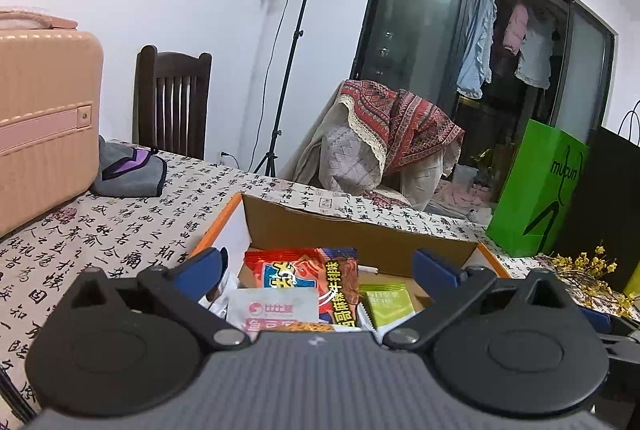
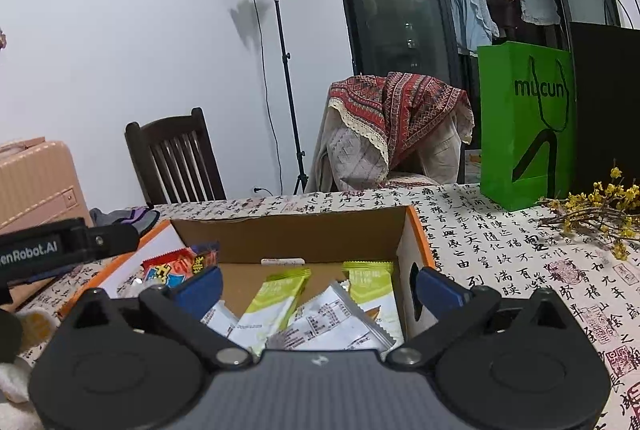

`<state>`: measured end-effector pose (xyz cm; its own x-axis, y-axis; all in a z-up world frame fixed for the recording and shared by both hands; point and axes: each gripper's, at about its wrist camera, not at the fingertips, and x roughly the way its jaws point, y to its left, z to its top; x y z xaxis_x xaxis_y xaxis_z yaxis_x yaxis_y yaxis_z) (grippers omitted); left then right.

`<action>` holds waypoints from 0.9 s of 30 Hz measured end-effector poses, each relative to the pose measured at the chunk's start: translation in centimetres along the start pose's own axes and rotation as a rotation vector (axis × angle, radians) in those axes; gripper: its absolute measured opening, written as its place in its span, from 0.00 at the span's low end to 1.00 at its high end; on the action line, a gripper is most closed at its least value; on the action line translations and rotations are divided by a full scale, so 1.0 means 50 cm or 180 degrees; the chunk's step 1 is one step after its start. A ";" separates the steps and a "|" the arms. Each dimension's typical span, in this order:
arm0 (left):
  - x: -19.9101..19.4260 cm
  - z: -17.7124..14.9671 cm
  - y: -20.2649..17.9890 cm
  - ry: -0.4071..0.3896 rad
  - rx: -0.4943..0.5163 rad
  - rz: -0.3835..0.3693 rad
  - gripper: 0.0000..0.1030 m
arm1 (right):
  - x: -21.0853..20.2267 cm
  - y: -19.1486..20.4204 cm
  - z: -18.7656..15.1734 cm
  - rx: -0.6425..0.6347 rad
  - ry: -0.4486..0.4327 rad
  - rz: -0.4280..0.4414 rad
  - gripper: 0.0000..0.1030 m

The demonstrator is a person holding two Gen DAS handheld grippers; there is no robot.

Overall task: Organize snacks
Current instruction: 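Carry the cracker packet and white packet into the orange box and release, then move both tools back to the pile and grasp a cracker packet with the right gripper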

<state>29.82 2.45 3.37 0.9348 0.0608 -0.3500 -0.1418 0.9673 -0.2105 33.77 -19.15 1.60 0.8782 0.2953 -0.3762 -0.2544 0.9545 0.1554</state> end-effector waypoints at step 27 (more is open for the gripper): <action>-0.176 -0.011 0.037 0.0046 0.0144 -0.0111 1.00 | -0.199 -0.009 0.006 -0.0091 -0.0037 -0.0107 1.00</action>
<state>21.14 3.58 5.55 0.9340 0.0237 -0.3564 -0.0941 0.9789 -0.1815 25.26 -22.53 5.53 0.8911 0.2625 -0.3701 -0.2359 0.9648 0.1164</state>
